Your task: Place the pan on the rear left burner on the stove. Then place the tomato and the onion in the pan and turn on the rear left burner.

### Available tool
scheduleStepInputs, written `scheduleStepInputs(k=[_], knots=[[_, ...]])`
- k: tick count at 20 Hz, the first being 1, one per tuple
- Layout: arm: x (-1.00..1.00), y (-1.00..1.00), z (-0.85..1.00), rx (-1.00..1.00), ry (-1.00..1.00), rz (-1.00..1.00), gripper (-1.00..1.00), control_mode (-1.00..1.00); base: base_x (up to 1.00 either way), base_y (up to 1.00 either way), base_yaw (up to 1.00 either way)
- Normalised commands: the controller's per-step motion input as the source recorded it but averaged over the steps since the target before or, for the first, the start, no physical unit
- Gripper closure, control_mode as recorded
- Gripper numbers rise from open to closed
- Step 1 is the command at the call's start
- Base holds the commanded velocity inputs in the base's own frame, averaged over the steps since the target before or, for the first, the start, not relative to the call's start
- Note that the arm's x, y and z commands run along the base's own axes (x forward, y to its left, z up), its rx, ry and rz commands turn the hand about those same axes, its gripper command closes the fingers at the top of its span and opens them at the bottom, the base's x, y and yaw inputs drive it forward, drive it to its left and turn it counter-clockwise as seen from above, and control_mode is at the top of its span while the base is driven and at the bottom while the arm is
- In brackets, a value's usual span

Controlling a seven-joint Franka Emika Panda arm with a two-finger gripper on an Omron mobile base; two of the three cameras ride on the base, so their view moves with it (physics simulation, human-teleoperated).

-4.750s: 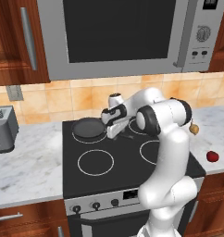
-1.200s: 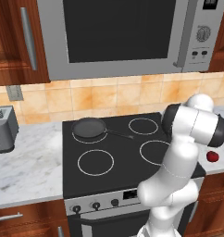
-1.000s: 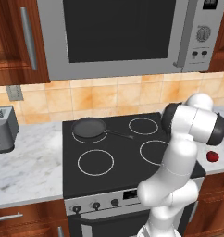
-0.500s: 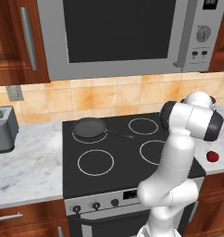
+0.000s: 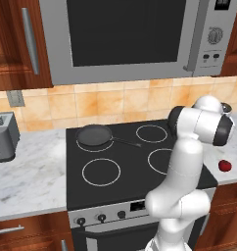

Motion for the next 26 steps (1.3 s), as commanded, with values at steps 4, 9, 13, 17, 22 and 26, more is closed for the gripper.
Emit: scheduleStepInputs(k=[4, 9, 13, 17, 22, 26], knots=[[0.05, 0.0, -0.13, 0.0, 0.0, 0.0, -1.0, -1.0, 0.0, 0.0, 0.0], [0.05, 0.0, -0.06, 0.0, 0.0, 0.0, -1.0, -1.0, 0.0, 0.0, 0.0], [0.14, 0.0, -0.02, 0.0, 0.0, 0.0, -1.0, -1.0, 0.0, 0.0, 0.0], [0.19, 0.0, -0.04, 0.02, 0.0, 0.0, -1.0, -1.0, 0.0, 0.0, 0.0], [0.15, 0.0, -0.09, 0.01, 0.0, 0.0, -1.0, -1.0, 0.0, 0.0, 0.0], [0.08, 0.0, -0.12, 0.02, 0.0, 0.0, -1.0, -1.0, 0.0, 0.0, 0.0]])
